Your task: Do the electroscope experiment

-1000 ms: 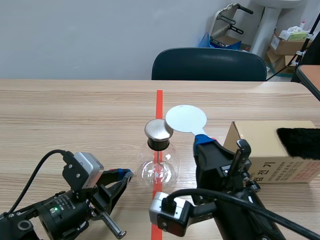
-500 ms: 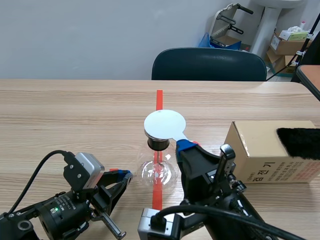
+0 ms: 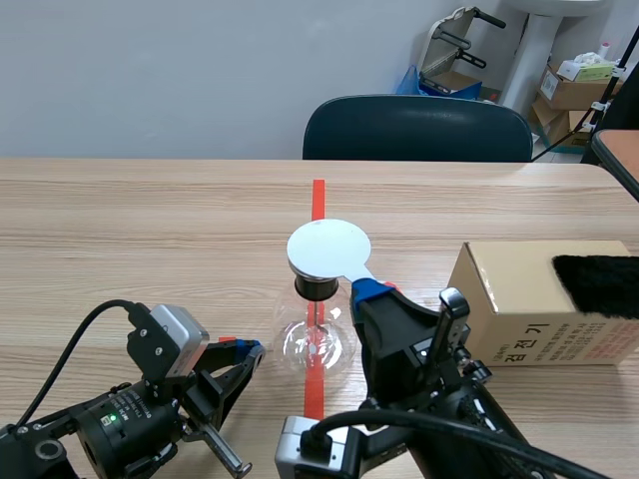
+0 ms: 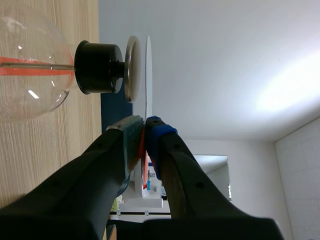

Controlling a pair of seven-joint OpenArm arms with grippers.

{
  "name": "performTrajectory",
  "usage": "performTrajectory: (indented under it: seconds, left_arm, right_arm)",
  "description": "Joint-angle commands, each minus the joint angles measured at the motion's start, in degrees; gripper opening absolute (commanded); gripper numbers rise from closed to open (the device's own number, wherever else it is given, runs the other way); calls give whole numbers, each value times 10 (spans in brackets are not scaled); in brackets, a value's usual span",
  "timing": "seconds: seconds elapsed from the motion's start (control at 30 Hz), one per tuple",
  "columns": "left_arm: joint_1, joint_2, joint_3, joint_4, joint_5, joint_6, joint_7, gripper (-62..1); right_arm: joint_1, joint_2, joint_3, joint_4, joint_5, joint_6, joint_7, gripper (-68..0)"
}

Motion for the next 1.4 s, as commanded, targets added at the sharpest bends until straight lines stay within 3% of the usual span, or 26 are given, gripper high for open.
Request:
performTrajectory:
  seconds: [0.0, 0.33, 0.77, 0.93, 1.1, 1.37]
  left_arm:
    - [0, 3, -2, 7, 2, -1, -8, -583]
    - [0, 3, -2, 7, 2, -2, -3, -583]
    - [0, 3, -2, 7, 2, -1, 1, -583]
    - [0, 3, -2, 7, 2, -1, 1, -584]
    - [0, 3, -2, 7, 2, -1, 1, -583]
    - [0, 3, -2, 7, 2, -2, 1, -584]
  right_arm:
    - [6, 6, 1, 6, -1, -6, -9, -665]
    - [6, 6, 1, 6, -1, -7, -105, -665]
    - [6, 6, 1, 6, -1, -7, -332, -665]
    - [6, 6, 1, 6, -1, -7, -395, -665]
    - [6, 6, 1, 6, -1, -7, -422, -665]
    - [6, 6, 1, 6, -1, -6, -422, -665]
